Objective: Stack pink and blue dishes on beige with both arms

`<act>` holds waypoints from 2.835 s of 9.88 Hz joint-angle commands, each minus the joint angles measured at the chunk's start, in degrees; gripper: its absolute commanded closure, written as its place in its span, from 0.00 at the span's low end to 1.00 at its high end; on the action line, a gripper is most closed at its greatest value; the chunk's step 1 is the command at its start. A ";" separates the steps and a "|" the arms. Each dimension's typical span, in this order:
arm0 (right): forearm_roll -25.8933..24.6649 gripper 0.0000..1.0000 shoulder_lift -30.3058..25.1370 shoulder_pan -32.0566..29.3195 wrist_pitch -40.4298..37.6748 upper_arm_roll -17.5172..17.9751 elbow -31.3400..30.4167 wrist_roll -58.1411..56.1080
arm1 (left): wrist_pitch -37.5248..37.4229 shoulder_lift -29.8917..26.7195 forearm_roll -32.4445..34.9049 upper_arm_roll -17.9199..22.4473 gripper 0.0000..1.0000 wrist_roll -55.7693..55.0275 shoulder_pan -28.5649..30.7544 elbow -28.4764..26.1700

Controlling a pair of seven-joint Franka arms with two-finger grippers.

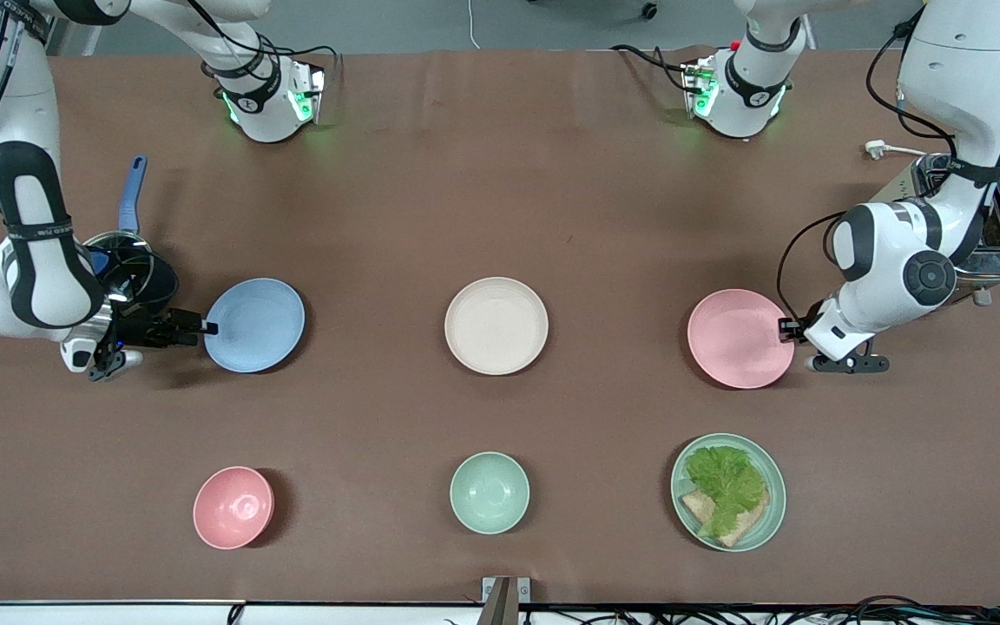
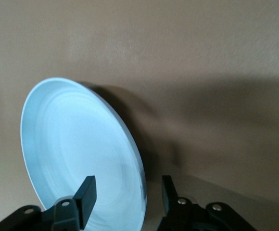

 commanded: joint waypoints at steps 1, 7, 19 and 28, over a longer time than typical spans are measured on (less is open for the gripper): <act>1.75 0.49 -0.83 0.21 1.23 -0.23 -2.20 -4.35 | 1.22 0.79 -0.67 -0.63 0.97 1.37 0.18 0.20; 3.07 1.00 -0.83 0.38 3.51 -0.23 -2.82 -4.54 | -22.59 -8.28 -0.85 -20.09 0.99 -20.96 -0.61 13.90; -18.88 1.00 -11.90 5.56 -12.15 11.95 15.82 53.31 | -5.02 14.22 15.49 -26.29 0.95 -53.12 -18.19 20.15; -20.14 1.00 -10.86 8.20 6.47 34.12 8.70 78.49 | -30.19 3.34 15.85 -26.21 0.00 -48.66 -8.45 38.66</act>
